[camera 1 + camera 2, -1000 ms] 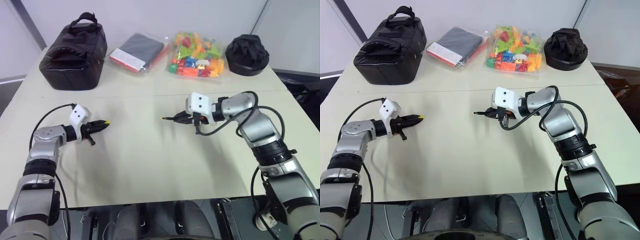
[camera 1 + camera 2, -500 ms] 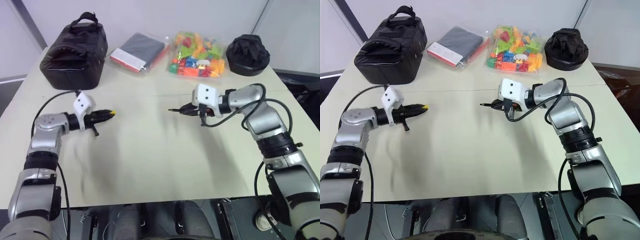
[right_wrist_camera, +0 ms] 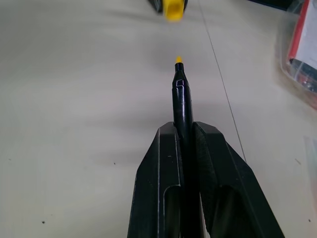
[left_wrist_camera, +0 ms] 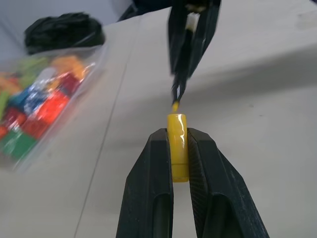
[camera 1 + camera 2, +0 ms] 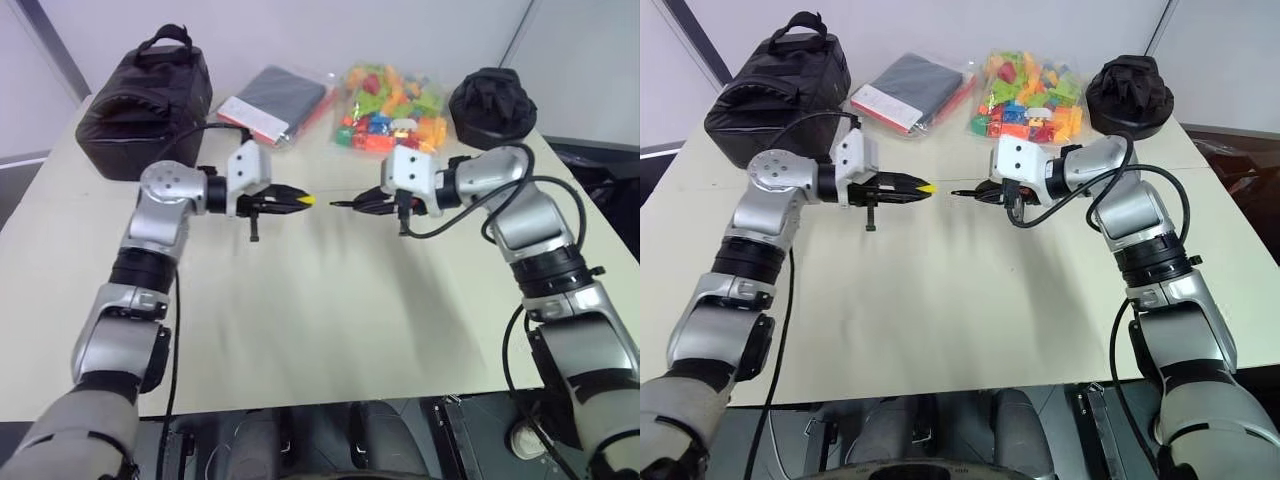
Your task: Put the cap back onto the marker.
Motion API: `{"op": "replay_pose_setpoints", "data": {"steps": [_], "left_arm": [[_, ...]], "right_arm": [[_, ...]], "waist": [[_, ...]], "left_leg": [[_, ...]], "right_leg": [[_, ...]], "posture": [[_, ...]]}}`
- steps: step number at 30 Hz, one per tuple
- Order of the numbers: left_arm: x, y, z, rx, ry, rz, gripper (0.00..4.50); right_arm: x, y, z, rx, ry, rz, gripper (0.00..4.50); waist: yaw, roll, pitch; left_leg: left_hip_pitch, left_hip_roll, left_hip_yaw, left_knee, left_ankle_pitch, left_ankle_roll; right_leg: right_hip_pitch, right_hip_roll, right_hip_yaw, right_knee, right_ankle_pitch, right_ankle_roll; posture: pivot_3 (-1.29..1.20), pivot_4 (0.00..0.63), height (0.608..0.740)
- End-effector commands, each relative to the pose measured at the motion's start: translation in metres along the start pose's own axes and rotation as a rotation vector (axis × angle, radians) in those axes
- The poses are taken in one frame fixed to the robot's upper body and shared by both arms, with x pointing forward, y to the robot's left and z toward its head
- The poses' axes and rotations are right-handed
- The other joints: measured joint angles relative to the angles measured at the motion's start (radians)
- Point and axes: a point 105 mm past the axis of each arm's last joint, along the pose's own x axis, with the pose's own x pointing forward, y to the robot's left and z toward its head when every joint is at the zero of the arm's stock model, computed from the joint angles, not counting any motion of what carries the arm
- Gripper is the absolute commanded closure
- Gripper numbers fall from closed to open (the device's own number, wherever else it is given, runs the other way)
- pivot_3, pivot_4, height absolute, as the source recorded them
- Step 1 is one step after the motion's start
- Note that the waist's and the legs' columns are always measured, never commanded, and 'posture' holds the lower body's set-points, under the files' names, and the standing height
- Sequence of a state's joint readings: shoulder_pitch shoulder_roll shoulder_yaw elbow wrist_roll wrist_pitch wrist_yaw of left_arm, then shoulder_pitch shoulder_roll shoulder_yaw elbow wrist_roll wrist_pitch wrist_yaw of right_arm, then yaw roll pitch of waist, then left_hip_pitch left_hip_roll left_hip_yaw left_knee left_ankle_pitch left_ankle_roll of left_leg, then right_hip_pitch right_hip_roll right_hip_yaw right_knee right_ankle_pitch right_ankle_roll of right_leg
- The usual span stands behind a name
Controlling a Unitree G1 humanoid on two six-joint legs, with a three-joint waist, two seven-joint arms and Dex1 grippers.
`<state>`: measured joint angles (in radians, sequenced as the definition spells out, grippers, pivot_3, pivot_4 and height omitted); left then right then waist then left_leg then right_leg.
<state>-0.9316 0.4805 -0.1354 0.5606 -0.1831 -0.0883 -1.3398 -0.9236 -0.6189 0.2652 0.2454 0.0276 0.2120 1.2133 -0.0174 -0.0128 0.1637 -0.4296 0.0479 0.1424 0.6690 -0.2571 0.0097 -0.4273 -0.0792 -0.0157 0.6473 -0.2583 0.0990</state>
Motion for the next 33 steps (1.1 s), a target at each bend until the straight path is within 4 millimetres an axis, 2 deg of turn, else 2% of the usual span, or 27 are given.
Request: {"op": "replay_pose_setpoints", "data": {"steps": [1,6,15,33], "left_arm": [[0.002,0.006,0.011,0.059,-0.016,-0.004,4.44],[0.006,0.005,0.009,0.066,-0.012,-0.016,4.44],[-0.008,0.016,0.002,0.069,0.026,0.028,4.44],[0.003,0.011,0.004,0.056,-0.004,0.013,4.44]], "right_arm": [[-0.008,-0.008,0.022,-0.055,-0.058,-0.037,4.5],[-0.009,-0.006,0.024,-0.056,-0.061,-0.036,4.5],[-0.012,-0.005,0.02,-0.042,-0.051,-0.041,4.5],[-0.005,-0.002,0.021,-0.028,-0.067,-0.029,4.5]], "waist": [[0.0,0.0,0.0],[0.001,0.0,0.0],[0.001,0.0,0.0],[0.002,0.0,0.0]], "left_leg": [[0.0,0.0,0.0,0.0,0.0,0.0],[0.0,0.0,-0.002,0.0,0.0,0.0],[0.0,0.0,-0.003,0.0,-0.001,0.001],[0.0,0.0,-0.003,0.0,-0.001,0.001]], "right_leg": [[0.0,0.0,0.0,0.0,0.0,0.0],[0.0,0.0,0.0,0.0,0.0,0.0],[0.0,0.0,0.0,0.0,0.0,0.0],[0.0,0.0,0.0,0.0,0.0,0.0]], "posture": [[0.0,0.15,0.74],[0.0,0.15,0.74],[0.0,0.15,0.74],[0.0,0.15,0.74]]}}
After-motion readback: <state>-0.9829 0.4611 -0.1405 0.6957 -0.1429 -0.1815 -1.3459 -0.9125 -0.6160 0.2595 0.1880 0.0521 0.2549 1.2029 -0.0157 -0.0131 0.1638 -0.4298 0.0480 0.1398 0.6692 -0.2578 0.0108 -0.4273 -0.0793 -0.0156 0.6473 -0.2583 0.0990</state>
